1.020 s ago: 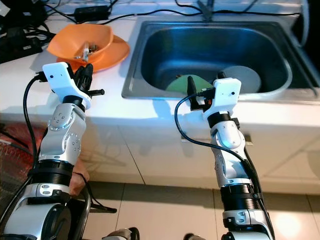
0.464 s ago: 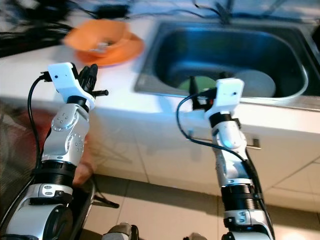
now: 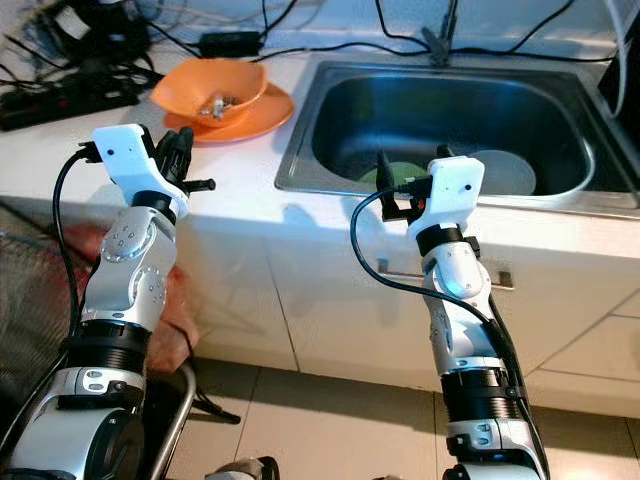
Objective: Kitchen organization
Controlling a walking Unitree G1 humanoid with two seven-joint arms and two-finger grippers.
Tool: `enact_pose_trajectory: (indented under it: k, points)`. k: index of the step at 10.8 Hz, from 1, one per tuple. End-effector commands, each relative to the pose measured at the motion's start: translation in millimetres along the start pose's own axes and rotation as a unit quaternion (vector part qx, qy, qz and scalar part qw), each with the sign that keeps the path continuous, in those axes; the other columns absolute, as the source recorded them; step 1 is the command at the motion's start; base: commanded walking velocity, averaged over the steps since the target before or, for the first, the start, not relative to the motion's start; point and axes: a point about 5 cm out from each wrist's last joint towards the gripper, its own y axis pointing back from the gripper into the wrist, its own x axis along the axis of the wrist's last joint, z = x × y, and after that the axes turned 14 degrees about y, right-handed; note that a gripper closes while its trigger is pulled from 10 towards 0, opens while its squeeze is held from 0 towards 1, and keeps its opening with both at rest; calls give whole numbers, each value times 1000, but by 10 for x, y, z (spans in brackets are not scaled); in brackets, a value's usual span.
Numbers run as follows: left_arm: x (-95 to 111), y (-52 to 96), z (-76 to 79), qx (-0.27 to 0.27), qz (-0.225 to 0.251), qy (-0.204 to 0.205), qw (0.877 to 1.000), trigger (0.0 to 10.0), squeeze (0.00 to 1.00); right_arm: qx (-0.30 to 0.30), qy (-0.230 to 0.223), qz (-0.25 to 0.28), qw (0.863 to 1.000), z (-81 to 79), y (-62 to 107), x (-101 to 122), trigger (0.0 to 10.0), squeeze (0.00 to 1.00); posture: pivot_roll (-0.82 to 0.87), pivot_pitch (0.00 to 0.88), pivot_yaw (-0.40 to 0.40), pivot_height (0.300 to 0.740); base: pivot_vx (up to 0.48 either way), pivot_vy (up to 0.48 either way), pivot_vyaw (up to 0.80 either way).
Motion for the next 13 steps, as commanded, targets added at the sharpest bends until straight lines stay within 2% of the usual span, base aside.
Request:
enact_pose_trajectory:
  k: [1,7,13]
  points:
    - [28,4,-17,1,6,-7,1000,10000,0,0,1,-1,1000,-2,-4,-10,10000,0,49,126,67,740,274,0,0]
    - [30,4,-8,-1,6,-7,1000,10000,0,2,-1,-1,1000,-19,-4,-10,10000,0,50,125,67,740,273,0,0]
    - [29,5,-13,1,7,-8,1000,10000,0,3,3,-2,1000,-20,-4,-17,10000,0,50,133,65,740,140,0,0]
